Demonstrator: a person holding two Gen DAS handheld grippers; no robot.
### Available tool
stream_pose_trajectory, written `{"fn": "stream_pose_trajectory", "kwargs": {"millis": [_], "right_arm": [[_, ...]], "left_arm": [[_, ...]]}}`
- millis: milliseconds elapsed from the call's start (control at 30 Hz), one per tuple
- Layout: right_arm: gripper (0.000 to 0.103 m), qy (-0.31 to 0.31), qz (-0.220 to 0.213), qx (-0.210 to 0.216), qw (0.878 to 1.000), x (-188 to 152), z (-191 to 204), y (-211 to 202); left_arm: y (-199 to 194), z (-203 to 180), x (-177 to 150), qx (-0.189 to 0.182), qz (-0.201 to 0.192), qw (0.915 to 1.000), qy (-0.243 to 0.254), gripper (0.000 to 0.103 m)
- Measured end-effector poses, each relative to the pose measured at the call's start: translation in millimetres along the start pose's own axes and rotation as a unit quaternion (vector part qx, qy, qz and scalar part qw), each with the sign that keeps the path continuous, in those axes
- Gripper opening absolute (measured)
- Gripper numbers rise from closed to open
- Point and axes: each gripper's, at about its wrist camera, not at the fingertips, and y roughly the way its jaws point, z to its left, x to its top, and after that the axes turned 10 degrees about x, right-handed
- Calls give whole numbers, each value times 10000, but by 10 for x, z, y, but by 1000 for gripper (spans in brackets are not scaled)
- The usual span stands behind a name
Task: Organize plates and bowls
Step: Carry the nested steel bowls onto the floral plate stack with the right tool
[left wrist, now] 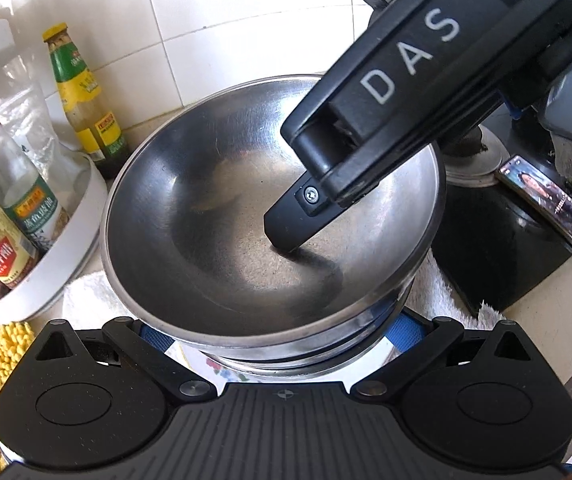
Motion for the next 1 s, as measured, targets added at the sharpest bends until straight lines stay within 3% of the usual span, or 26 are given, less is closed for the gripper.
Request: {"fn": "stream_pose_trajectory", "kwargs": {"millis": [867, 1000], "right_arm": [[72, 86, 289, -31, 9995, -28, -193, 282], [78, 184, 309, 4, 9994, -39, -243, 336]], "left_arm": [[311, -41, -90, -14, 271, 9996, -1, 103], [384, -16, -108, -107, 295, 9995, -66, 103]]}}
